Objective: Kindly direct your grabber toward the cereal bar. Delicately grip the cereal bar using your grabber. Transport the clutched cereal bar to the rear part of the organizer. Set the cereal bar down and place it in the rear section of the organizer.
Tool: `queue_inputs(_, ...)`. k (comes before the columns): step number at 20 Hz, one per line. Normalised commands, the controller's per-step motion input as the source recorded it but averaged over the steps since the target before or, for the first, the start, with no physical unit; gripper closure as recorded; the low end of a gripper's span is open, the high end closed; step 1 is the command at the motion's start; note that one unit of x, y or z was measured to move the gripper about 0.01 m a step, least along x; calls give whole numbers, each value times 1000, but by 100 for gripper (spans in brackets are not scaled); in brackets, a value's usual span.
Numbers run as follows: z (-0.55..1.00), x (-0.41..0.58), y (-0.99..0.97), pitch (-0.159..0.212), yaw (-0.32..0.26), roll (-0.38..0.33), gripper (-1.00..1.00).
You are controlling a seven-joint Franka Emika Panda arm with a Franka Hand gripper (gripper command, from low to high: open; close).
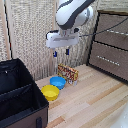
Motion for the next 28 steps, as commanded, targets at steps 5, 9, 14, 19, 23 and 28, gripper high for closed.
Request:
queue_inputs(5,-115,191,-782,-15,28,59,-100)
queue_inputs(9,-124,216,-892,0,51,81,-100)
queue_inputs(14,-157,270,-706,0,130,63,-100)
queue_inputs(19,-205,294,-425,0,172,17,-100)
queue_inputs(23,-180,349,-154,0,198,0,-100)
queue_inputs(28,-187,271,-68,23,134,-9,-100)
